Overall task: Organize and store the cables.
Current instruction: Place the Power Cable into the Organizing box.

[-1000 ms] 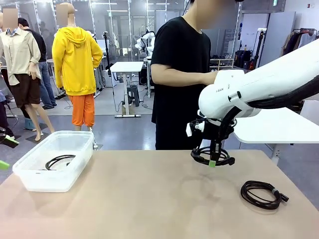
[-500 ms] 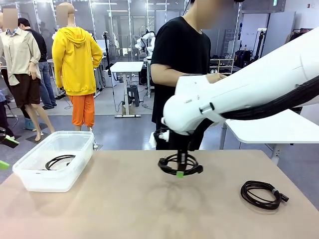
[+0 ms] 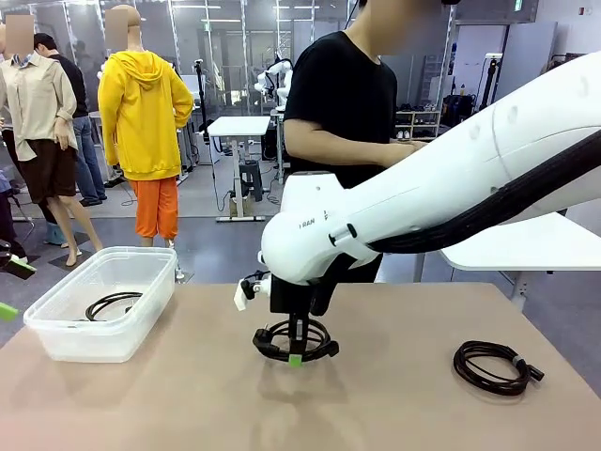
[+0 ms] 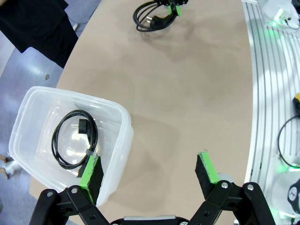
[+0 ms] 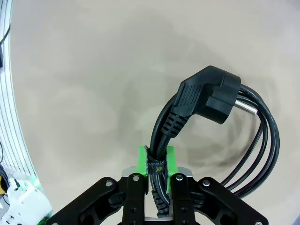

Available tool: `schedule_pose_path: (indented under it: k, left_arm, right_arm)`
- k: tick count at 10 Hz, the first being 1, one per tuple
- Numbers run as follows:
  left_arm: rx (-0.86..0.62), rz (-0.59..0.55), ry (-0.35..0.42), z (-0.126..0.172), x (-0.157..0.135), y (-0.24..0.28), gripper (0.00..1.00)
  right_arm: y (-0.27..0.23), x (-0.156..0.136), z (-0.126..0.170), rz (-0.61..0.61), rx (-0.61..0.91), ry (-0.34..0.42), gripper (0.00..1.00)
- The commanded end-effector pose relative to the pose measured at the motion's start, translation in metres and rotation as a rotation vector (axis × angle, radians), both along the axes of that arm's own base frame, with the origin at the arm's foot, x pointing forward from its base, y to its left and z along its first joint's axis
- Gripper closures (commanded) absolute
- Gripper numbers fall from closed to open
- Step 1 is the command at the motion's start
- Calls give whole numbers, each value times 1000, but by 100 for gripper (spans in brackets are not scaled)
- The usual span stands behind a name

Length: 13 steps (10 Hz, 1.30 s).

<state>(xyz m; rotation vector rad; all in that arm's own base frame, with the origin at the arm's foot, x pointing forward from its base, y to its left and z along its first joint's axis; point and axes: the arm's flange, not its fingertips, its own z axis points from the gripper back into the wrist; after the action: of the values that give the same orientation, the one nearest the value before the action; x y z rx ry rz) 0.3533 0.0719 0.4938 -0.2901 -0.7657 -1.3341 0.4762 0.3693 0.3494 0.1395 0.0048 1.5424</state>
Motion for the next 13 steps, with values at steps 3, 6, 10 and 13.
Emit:
schedule_pose_path:
  k: [3,6,10,13]
  left_arm:
    - [12,3,5,2,2,0,0]
    - [12,3,5,2,2,0,0]
    - [12,3,5,2,2,0,0]
    - [12,3,5,2,2,0,0]
  right_arm:
    - [5,-3,-14,-39,0,8,100]
    - [-2,-12,-13,-26,-2,8,47]
    - [-31,-27,0,-59,34,-2,21]
    - [-84,-32,34,-121,120,-35,0]
